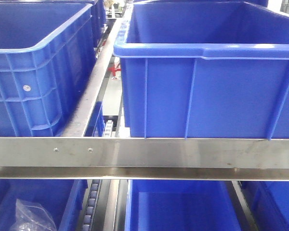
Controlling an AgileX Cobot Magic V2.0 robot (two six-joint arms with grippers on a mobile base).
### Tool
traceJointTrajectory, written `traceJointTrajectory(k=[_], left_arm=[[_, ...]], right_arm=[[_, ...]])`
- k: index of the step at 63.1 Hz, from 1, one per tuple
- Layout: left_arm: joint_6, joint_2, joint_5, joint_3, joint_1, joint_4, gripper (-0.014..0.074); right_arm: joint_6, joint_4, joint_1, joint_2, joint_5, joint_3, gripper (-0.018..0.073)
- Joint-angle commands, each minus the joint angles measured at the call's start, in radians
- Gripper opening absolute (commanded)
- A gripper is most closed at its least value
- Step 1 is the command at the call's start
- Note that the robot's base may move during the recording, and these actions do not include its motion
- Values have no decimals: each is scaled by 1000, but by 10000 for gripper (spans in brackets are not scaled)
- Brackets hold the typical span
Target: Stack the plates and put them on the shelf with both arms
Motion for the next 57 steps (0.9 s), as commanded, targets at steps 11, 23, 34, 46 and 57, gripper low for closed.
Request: traceJointTrajectory(k=[11,23,34,46,57], left_arm=[[-9,-1,-75,-28,2,0,89],[-9,-1,-75,-28,2,0,89],[-9,-1,-75,-28,2,0,89],[-9,-1,-75,-28,2,0,89],[-9,-1,-75,-28,2,0,89]], right_arm=[[-4,-40,-7,-305,-93,289,48],[-4,-40,-7,-431,-99,374,48],[-4,-40,-7,-441,-100,374,48],[-4,-40,-7,-441,-100,374,48],[-4,-40,-7,-441,-101,374,48]])
